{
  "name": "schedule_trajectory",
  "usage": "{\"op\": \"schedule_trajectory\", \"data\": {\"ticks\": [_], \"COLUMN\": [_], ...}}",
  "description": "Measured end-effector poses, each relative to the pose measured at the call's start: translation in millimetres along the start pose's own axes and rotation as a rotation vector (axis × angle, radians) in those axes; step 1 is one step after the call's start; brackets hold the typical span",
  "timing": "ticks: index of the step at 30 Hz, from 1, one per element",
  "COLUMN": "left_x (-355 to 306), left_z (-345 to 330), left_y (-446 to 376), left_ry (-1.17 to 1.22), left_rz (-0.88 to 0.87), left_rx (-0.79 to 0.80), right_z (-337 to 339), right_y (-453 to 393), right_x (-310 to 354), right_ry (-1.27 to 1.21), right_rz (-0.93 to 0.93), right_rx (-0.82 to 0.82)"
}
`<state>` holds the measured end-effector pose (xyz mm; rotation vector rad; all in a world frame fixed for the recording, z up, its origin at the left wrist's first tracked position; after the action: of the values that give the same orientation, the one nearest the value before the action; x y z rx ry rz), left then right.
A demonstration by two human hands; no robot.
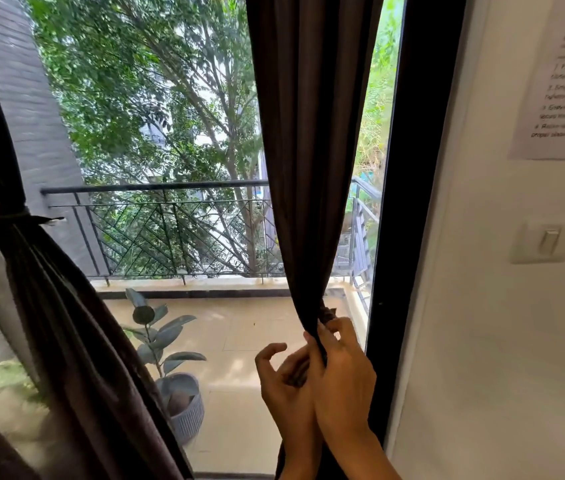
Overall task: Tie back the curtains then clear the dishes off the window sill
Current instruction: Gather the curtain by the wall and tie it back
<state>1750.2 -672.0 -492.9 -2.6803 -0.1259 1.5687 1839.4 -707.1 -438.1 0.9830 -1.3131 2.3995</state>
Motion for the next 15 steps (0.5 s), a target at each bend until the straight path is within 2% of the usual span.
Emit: {"op": "schedule_trajectory", "data": {"ticks": [5, 8, 10, 11, 15], "left_x": [-18, -45, -58, -58, -22], "left_z": [6, 38, 43, 39, -1], "left_y": [-7, -30, -50, -61, -71], "left_ry": [-0.295, -0.311, -0.405, -0.47, -0.628], "left_rz": [-0.149, -0.318, -0.407, -0.396, -0.152], "left_rx": [0.2, 0.039, 0.055, 0.142, 0.7], "right_z": [7, 11, 11, 12, 16], "right_y": [-26, -39, -42, -43, -43], "right_x": [-30, -53, -71, -76, -61], "right_ry": [-0.24, -0.504, -0.662, -0.671, -0.683], "right_rz": [-0.011, -0.14, -0.27, -0.261, -0.227], "right_rx": [0.143, 0.322, 0.424, 0.481, 0.669]}}
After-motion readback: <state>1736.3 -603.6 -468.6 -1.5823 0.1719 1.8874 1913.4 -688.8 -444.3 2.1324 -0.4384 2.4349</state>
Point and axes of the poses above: each hand's wrist, its own y-axis away from the middle knuckle, its own z-axis out of the back of the hand, x = y × z, the point moved 8 cm from there along -y, towards the middle knuckle, and after that the axes turned 2 degrees about -y, right-handed, at the moved point
